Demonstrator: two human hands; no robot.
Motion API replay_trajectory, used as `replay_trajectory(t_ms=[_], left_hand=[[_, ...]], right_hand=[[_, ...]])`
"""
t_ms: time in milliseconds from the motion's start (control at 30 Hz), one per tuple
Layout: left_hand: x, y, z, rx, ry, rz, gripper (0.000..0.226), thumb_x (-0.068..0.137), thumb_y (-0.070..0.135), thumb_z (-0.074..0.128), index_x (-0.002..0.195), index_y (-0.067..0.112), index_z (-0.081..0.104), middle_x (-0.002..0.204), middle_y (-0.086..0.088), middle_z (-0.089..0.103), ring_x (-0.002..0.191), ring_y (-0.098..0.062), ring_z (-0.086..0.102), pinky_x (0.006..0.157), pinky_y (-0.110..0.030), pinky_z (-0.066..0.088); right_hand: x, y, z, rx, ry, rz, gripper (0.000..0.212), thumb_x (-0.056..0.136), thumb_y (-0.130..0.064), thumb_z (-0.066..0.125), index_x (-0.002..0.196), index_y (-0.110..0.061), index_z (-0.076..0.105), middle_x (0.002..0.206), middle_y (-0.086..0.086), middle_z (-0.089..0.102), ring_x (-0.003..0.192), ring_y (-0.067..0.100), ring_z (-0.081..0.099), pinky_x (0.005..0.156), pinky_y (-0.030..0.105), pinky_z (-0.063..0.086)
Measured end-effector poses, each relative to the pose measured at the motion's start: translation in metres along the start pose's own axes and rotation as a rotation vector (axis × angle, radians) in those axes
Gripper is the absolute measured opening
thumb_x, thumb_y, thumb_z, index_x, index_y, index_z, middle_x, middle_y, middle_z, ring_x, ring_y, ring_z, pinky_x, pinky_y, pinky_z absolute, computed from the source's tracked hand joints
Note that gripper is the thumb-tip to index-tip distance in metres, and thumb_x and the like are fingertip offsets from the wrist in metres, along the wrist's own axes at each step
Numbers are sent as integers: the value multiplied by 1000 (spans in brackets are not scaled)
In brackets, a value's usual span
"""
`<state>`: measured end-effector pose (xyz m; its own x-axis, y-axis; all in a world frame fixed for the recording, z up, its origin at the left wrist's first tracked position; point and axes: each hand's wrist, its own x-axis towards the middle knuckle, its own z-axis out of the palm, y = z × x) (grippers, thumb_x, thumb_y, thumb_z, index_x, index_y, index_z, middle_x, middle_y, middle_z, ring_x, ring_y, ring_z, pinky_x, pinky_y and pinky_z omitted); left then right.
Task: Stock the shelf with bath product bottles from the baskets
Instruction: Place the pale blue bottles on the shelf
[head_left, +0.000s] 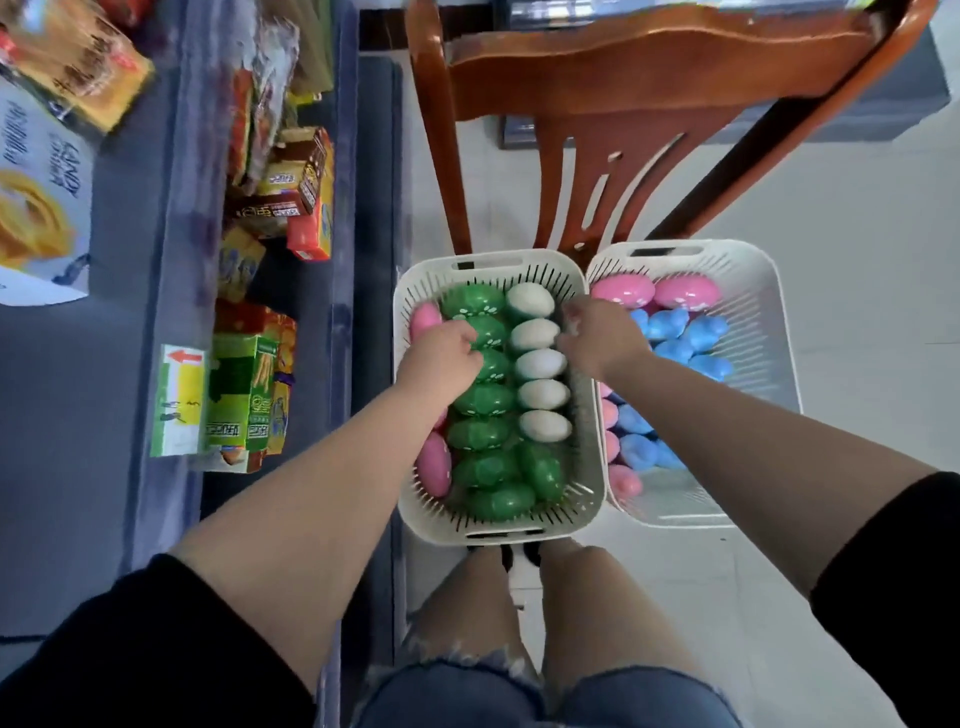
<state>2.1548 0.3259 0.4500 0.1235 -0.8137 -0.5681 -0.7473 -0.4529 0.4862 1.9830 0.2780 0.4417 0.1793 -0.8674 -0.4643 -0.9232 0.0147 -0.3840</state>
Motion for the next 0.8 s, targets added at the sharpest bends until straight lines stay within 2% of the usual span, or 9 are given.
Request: replay_trajectory(t_ms=[133, 200, 267, 333, 400, 467, 633, 800], left_hand=[[50, 6, 22, -13, 13, 18, 40, 89, 9, 52, 129, 9, 53, 129, -11, 55, 120, -25, 49, 108, -29, 31], [75, 6, 31, -11, 31, 17, 42, 90, 12, 51, 132, 13, 51, 132, -5, 55, 121, -22, 49, 102, -25, 31], [99, 4, 41, -46, 33, -5, 45, 91, 12, 52, 135, 17, 47, 136, 0, 52, 119, -16, 51, 94, -21, 34], [121, 3, 51, -138, 24, -27, 49, 89, 5, 52, 137, 14, 44, 137, -3, 50, 112, -15, 54, 84, -19, 40], [139, 2, 63, -186, 15, -30, 49, 88, 0, 51, 136, 10, 43, 136, -8, 51, 118, -20, 52, 90, -22, 38], [151, 0, 76, -206, 12, -38, 48, 88, -3, 50, 134, 7, 44, 133, -10, 52, 122, -24, 49, 95, -25, 36], [167, -9, 98, -274, 40, -51, 46, 85, -6, 51, 130, 4, 47, 128, -13, 54, 118, -26, 51, 95, -27, 38], [170, -13, 104, -288, 37, -23, 46, 83, -8, 48, 128, 2, 49, 129, -14, 55, 119, -26, 50, 97, -26, 38]], right_hand=[[44, 10, 24, 79, -11, 107, 41, 85, -21, 59, 122, -6, 53, 116, 15, 62, 110, 32, 54, 88, 35, 41], [68, 16, 36, 108, -9, 126, 36, 83, -18, 60, 116, -5, 53, 107, 14, 62, 104, 32, 56, 80, 35, 42], [89, 19, 46, 117, -7, 135, 34, 83, -16, 59, 114, -4, 51, 101, 14, 58, 102, 31, 55, 71, 30, 36], [107, 20, 58, 111, -3, 115, 40, 85, -15, 59, 121, -3, 47, 113, 14, 55, 112, 29, 51, 76, 28, 34], [122, 20, 72, 93, -11, 112, 46, 86, -15, 59, 127, -3, 43, 129, 13, 49, 121, 29, 45, 92, 30, 35], [135, 24, 87, 109, -13, 135, 44, 87, -13, 58, 127, -2, 43, 129, 16, 50, 120, 30, 47, 97, 32, 36], [151, 32, 107, 195, 12, 219, 42, 88, -16, 60, 125, -4, 46, 126, 15, 55, 117, 29, 51, 95, 30, 39], [160, 31, 111, 239, 18, 212, 44, 85, -24, 67, 122, -6, 49, 123, 13, 58, 115, 28, 53, 92, 28, 39]])
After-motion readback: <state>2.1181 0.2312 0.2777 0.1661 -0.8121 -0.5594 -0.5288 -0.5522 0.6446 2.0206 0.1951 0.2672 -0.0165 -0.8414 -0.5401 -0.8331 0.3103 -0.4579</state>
